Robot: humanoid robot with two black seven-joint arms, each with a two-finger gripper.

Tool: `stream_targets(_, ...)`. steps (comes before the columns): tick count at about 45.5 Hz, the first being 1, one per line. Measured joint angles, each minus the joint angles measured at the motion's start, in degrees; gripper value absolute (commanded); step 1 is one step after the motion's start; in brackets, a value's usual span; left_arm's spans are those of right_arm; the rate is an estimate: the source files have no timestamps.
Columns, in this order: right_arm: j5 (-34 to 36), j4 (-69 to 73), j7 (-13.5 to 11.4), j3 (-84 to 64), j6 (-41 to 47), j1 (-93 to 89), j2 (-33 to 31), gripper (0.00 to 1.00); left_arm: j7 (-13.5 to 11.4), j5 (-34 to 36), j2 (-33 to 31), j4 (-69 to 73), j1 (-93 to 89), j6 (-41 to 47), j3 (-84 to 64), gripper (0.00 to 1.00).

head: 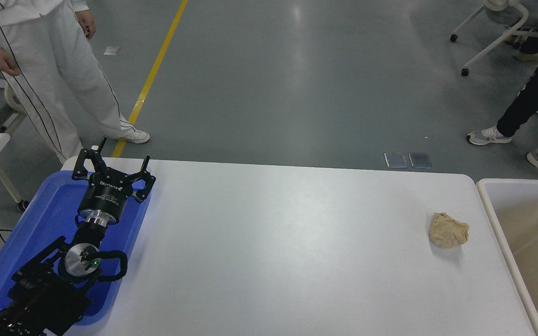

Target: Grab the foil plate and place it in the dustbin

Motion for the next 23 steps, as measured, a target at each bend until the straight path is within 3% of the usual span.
stream_targets(23,10.99,-12.96,0.00,3.17,-2.61,-17.47,8.25,0.00,0.00,0.01,0.00,0.01,0.00,0.00,0.00,1.00)
